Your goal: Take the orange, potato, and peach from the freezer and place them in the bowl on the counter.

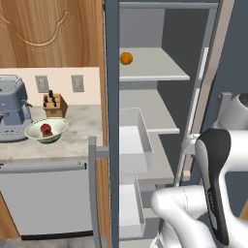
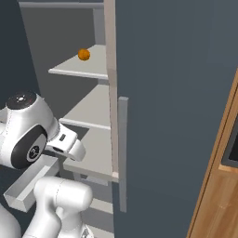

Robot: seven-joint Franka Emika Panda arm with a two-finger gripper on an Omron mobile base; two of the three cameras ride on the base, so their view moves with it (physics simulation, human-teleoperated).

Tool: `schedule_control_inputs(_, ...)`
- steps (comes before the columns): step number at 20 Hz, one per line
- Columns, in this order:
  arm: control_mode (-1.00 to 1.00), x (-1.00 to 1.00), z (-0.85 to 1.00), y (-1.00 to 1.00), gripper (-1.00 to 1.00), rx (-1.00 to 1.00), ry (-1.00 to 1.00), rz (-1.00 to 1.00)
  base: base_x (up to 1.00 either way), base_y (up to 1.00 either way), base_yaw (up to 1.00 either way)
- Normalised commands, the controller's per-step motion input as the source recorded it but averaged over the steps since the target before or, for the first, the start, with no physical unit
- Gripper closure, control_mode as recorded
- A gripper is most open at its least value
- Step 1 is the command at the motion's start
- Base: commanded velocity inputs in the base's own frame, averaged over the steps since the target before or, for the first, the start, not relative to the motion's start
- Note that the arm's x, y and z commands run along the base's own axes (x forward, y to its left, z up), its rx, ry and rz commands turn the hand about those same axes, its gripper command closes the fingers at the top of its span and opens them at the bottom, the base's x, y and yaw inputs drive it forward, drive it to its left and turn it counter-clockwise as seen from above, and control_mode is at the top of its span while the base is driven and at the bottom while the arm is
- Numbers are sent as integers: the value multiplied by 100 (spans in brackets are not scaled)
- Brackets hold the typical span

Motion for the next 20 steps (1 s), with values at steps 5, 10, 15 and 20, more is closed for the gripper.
schedule_control_inputs(5,100,0,0,0,-100,0,0,0,56,56,0)
schedule_control_inputs(10,100,0,0,0,-100,0,0,0,68,49,0)
schedule_control_inputs(15,100,0,0,0,-100,0,0,0,30,16,0)
schedule_control_inputs(20,-100,0,3,0,-100,0,0,0,0,0,0)
